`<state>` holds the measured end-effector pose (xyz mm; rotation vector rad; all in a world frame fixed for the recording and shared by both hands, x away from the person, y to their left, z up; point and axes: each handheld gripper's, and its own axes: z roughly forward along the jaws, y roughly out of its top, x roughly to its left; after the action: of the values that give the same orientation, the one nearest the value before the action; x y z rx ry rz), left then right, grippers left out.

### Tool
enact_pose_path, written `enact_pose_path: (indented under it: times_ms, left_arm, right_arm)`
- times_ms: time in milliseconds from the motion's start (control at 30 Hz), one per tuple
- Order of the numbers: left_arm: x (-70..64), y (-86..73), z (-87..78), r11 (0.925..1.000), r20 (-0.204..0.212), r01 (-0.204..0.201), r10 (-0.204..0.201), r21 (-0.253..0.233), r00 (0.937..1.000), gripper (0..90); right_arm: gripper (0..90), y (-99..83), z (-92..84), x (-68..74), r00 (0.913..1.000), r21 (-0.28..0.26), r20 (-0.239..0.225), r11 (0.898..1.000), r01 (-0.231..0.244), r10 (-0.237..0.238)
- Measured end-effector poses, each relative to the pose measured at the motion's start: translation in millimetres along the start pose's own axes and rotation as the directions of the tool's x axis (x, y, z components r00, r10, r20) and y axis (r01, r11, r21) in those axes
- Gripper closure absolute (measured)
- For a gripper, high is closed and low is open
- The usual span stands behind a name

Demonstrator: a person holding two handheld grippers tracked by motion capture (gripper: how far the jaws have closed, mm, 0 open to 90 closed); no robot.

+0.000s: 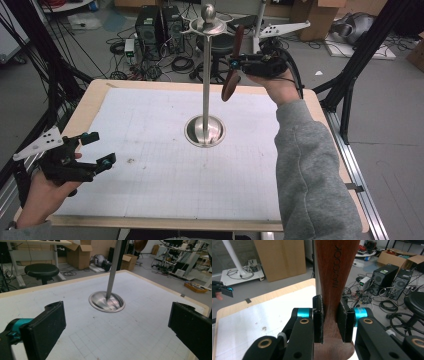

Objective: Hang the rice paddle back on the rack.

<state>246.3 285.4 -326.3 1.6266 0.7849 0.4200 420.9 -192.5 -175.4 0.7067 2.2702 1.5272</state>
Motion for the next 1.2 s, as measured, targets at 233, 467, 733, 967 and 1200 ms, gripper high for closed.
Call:
enact_pose_path:
  times_ms: [233,467,733,967,1200]
  left_arm:
    - [-0.3,-0.1,-0.6,1.0,-0.001,0.003,-0.003,-0.001,1.0,1.8]
    - [-0.2,0.0,-1.3,1.0,-0.002,0.0,0.0,-0.001,1.0,1.8]
    - [0.3,0.0,-2.8,1.0,-0.005,0.002,-0.002,-0.002,1.0,1.8]
    - [-0.1,-0.2,-3.7,1.0,-0.006,0.002,-0.002,-0.005,1.0,1.8]
    - [0.3,-0.7,-4.4,1.0,-0.008,0.004,-0.004,-0.003,1.0,1.8]
  right_arm:
    - [77.3,-0.6,1.4,-0.6,1.0,0.009,0.002,1.0,-0.003,0.003]
    - [77.3,-0.6,5.3,-0.1,1.0,0.013,0.0,1.0,-0.002,0.002]
    - [77.2,0.0,9.2,0.8,0.9999,0.004,0.006,1.0,-0.014,0.014]
    - [77.2,0.4,12.1,1.7,1.0,0.003,0.002,1.0,-0.008,0.008]
    - [77.3,0.2,13.6,1.1,1.0,-0.002,0.002,1.0,-0.007,0.007]
